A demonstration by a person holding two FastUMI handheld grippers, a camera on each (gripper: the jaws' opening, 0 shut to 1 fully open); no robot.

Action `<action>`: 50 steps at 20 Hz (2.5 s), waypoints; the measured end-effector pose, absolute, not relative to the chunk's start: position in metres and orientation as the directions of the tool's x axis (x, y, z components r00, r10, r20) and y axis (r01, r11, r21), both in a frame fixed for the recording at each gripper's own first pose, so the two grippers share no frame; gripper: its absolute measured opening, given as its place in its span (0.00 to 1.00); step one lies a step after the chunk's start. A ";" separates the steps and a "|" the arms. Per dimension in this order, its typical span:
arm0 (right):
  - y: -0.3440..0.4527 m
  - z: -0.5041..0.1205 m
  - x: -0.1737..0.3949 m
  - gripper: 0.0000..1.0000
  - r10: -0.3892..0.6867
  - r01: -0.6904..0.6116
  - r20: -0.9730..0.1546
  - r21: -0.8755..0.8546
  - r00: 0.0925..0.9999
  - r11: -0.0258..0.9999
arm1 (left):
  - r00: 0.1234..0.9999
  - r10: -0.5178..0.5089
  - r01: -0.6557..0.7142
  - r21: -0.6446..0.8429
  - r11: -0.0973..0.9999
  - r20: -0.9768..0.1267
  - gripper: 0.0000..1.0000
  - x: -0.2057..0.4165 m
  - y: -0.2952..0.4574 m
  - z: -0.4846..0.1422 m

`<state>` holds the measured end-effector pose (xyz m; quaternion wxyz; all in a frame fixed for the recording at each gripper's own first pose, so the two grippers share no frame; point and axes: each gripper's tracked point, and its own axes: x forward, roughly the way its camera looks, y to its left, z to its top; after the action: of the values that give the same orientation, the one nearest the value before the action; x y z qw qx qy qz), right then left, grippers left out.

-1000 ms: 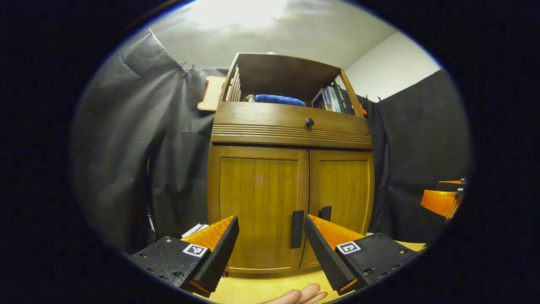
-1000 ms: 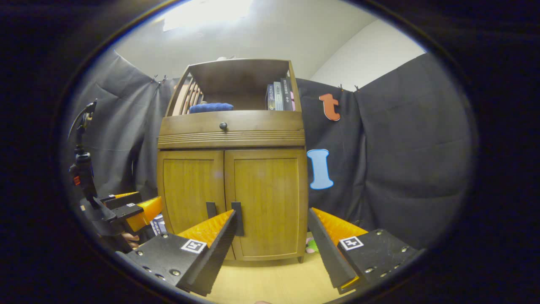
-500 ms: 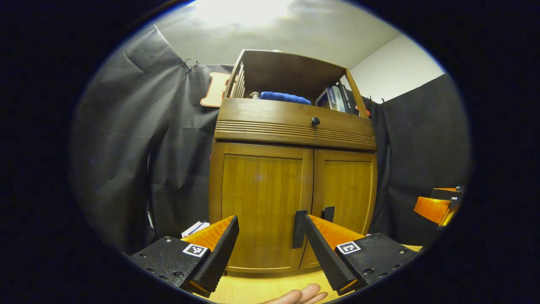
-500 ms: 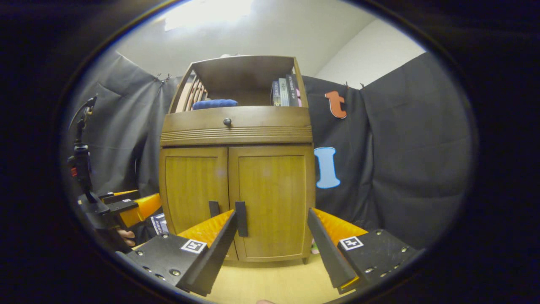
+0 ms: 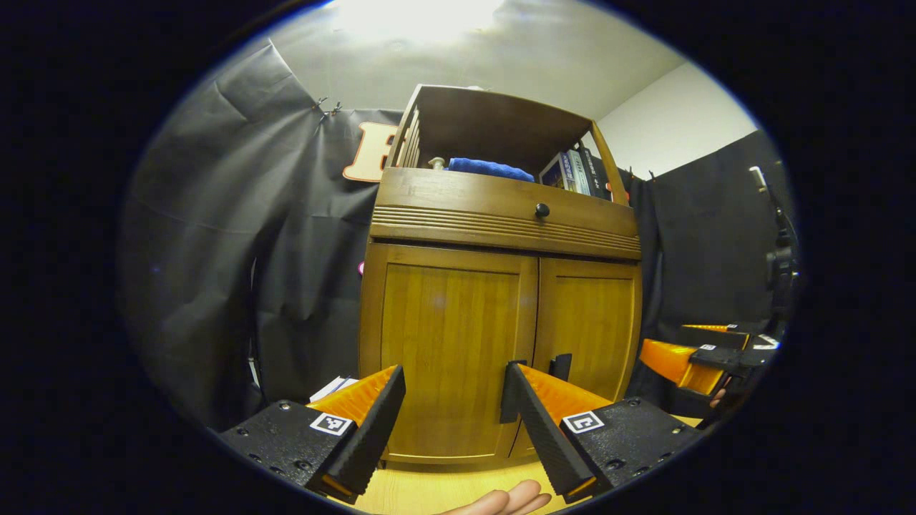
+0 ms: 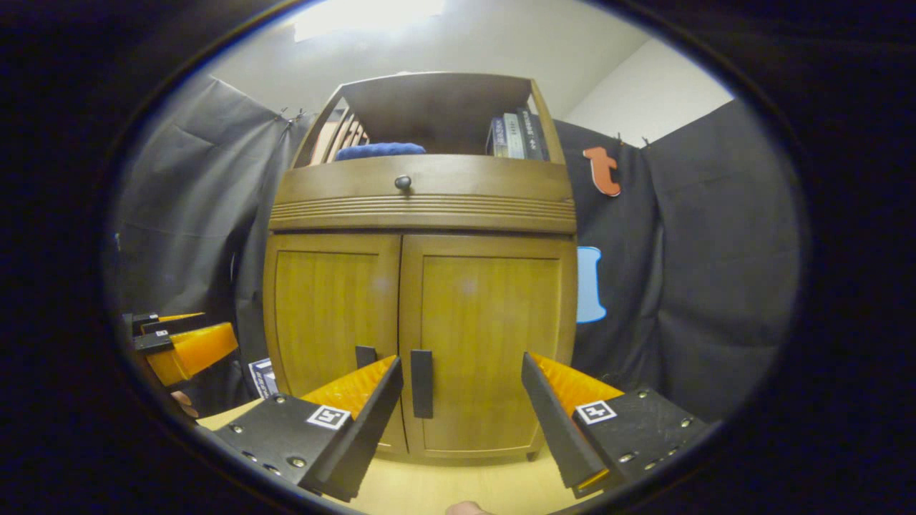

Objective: Open the right door of the double-door shoe cabinet with the right hand, and open the left door with the left hand.

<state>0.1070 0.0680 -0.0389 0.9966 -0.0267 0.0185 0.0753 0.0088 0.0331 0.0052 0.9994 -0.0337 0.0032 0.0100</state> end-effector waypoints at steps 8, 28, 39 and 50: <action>0.109 -0.085 0.154 0.99 0.171 -0.177 -0.103 -0.049 0.980 0.983 | 0.997 0.070 -0.071 -0.074 0.995 -0.014 0.90 0.015 0.073 0.007; 0.141 -0.161 0.249 0.33 0.179 -0.181 -0.229 0.015 0.957 0.983 | 0.997 -0.061 0.060 -0.027 0.998 -0.036 0.90 0.008 0.004 -0.003; 0.140 -0.162 0.243 0.27 0.199 -0.208 -0.225 -0.019 0.954 0.978 | 0.995 -0.088 0.089 -0.001 0.996 -0.048 0.91 0.008 -0.015 -0.011; 0.126 -0.156 0.210 0.27 0.244 -0.254 -0.256 -0.008 0.935 0.967 | 0.999 -0.032 0.032 0.016 0.999 -0.043 0.90 0.012 0.006 -0.011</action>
<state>0.2095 0.1261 -0.1556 0.9835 -0.0203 0.1277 0.1266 0.0124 0.0056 -0.0109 0.9996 0.0082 0.0213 -0.0160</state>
